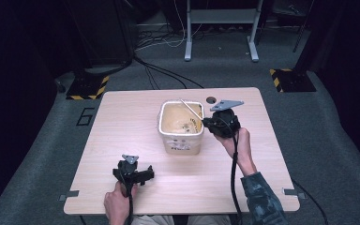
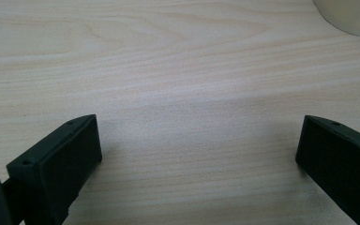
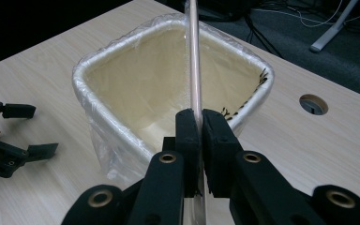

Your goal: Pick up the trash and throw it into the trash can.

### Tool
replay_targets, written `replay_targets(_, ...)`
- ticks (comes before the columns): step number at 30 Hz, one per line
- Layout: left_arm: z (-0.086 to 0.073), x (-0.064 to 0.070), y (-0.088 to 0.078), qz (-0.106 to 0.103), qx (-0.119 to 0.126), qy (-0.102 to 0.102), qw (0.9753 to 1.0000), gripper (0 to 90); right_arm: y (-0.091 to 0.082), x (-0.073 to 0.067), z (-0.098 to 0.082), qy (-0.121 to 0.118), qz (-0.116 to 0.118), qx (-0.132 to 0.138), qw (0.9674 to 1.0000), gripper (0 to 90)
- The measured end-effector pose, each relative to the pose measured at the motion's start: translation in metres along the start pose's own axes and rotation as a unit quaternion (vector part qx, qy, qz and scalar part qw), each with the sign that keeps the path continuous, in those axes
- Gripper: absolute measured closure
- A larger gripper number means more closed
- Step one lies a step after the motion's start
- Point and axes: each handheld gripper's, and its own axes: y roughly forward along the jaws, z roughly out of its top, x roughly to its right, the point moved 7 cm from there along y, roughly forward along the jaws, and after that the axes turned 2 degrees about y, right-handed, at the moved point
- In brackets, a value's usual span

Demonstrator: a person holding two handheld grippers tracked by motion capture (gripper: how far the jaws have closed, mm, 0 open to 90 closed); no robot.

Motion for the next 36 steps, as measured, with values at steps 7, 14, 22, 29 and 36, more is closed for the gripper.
replay_targets(7,0.000,0.000,0.000,0.000,0.000,0.000,1.0000,0.1,0.009,-0.002,0.005,0.001,0.006,-0.004,1.0000,85.3)
replay_targets(14,0.000,0.000,0.000,0.000,-0.001,0.000,1.0000,0.1,0.019,-0.010,0.010,-0.012,0.016,-0.020,0.9996,85.3)
replay_targets(22,0.000,0.000,-0.001,0.001,0.000,0.001,1.0000,0.1,0.033,-0.009,0.011,-0.010,0.018,-0.040,0.9990,85.2)
replay_targets(29,0.000,0.000,0.000,0.000,0.000,0.001,1.0000,0.1,0.043,-0.010,0.012,-0.015,0.021,-0.050,0.9984,85.2)
replay_targets(36,0.000,0.000,0.000,0.000,0.000,0.001,1.0000,0.1,0.050,-0.011,0.014,-0.010,0.023,-0.058,0.9980,85.2)
